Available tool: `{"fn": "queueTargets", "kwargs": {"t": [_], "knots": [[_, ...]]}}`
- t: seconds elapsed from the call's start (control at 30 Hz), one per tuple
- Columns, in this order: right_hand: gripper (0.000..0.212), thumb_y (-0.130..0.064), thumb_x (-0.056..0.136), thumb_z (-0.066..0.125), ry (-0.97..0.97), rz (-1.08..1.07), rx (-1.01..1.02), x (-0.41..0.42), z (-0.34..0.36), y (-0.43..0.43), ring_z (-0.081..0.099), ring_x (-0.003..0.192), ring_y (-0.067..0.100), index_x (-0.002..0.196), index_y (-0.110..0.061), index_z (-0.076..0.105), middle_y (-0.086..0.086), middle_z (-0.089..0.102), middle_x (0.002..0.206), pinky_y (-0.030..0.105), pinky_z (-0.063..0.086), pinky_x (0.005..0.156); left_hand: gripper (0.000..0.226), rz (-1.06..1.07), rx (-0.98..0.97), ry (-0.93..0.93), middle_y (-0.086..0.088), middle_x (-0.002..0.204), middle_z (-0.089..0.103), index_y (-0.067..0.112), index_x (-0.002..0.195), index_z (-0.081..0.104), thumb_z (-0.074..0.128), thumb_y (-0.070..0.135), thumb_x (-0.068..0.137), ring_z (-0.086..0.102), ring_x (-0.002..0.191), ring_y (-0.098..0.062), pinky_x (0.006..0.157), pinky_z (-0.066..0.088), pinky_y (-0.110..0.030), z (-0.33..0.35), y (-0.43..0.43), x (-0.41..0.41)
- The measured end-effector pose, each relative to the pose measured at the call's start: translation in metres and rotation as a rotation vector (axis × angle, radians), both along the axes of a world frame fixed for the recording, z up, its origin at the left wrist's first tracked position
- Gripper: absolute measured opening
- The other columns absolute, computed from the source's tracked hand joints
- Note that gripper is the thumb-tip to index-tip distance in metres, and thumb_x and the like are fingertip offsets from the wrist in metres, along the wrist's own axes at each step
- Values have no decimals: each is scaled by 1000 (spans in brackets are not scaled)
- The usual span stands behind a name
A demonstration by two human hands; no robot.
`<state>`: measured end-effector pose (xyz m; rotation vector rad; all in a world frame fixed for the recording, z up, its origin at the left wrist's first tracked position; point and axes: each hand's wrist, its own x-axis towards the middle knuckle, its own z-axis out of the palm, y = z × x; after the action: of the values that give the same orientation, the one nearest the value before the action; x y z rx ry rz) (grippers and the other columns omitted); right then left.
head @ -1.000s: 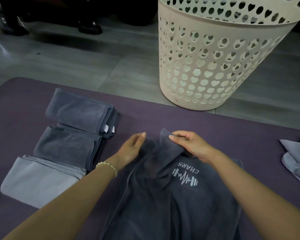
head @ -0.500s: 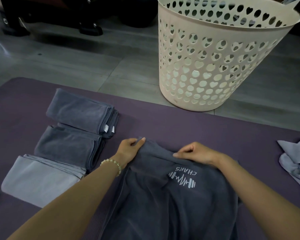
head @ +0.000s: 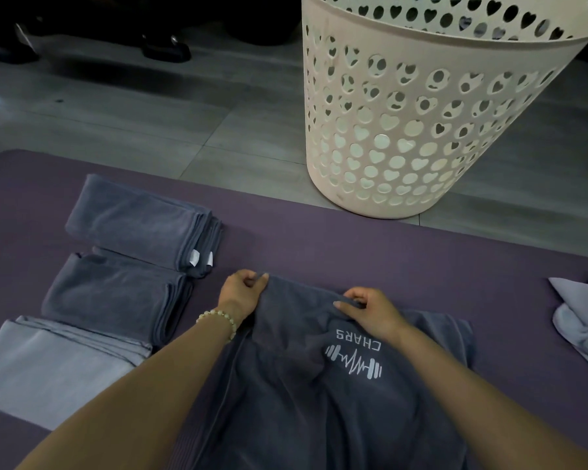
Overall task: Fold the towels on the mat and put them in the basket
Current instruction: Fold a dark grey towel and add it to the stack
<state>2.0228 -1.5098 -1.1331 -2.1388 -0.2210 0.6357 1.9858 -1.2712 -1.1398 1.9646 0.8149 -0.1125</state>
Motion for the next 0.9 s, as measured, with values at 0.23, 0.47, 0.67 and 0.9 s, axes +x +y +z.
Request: {"fn": "queueTargets", "kwargs": {"t": [0.23, 0.47, 0.67, 0.9], "knots": [[36, -66, 75, 61, -98, 32, -252, 4, 1, -15, 60, 83, 8, 79, -30, 63, -12, 66, 81, 27, 44, 85, 22, -81, -169, -72, 0, 79, 61, 9, 84, 62, 63, 30, 90, 58, 83, -17, 70, 45, -24, 15, -12, -5], [91, -103, 33, 34, -17, 32, -548, 5, 16, -98, 59, 96, 12, 86, -36, 62, -11, 66, 95, 26, 34, 91, 25, -28, -48, -228, 1, 66, 59, 12, 71, 61, 64, 29, 89, 52, 62, -10, 57, 43, -19, 24, -2, -3], [30, -48, 82, 68, 47, -180, -553, 2, 17, -162, 53, 86, 21, 76, -20, 56, -2, 56, 81, 31, 37, 84, 24, -49, 15, -206, 3, 67, 55, 12, 71, 57, 67, 26, 87, 49, 64, -11, 54, 38, -14, 24, -19, 0], [43, -25, 81, 74, 54, -721, -172, -5, 5, -147, 33, 57, 17, 56, -14, 41, 3, 39, 59, 26, 32, 51, 21, -93, 98, -118, -6, 86, 60, 5, 96, 62, 67, 23, 86, 53, 81, -19, 70, 36, -25, 20, -9, -10]]}}
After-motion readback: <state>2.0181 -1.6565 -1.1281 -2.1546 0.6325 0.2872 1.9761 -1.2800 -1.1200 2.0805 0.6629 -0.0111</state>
